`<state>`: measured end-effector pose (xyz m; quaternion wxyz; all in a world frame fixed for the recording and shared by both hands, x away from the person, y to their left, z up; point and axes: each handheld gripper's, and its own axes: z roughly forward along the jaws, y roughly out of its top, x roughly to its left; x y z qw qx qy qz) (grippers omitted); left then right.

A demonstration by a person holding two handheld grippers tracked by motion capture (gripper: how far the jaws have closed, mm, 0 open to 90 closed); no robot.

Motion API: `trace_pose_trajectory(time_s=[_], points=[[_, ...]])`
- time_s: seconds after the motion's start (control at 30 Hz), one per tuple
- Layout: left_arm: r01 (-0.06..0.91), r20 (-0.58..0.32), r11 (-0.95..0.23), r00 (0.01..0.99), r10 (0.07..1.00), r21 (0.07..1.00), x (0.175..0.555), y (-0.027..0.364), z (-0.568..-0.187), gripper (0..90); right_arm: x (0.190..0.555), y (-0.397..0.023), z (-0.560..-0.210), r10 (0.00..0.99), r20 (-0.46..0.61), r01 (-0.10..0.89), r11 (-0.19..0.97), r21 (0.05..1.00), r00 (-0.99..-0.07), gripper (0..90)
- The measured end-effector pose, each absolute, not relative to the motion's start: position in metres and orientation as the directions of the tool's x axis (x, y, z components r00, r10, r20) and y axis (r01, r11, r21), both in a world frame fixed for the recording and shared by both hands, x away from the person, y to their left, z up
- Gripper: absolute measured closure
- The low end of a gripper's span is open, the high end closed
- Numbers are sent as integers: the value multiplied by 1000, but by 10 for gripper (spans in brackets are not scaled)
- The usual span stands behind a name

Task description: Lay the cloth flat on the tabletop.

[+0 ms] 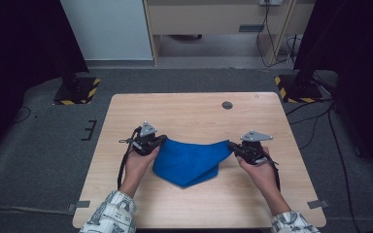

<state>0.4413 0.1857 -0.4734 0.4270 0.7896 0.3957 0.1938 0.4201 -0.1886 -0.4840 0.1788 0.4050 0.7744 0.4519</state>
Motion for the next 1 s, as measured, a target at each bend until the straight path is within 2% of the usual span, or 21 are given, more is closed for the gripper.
trace_pose_trajectory(time_s=[1.0], points=[[380,-9,-286,615,789,880,440,186,-421,882,423,-196,-424,796,28,375,254,892,-605,884]])
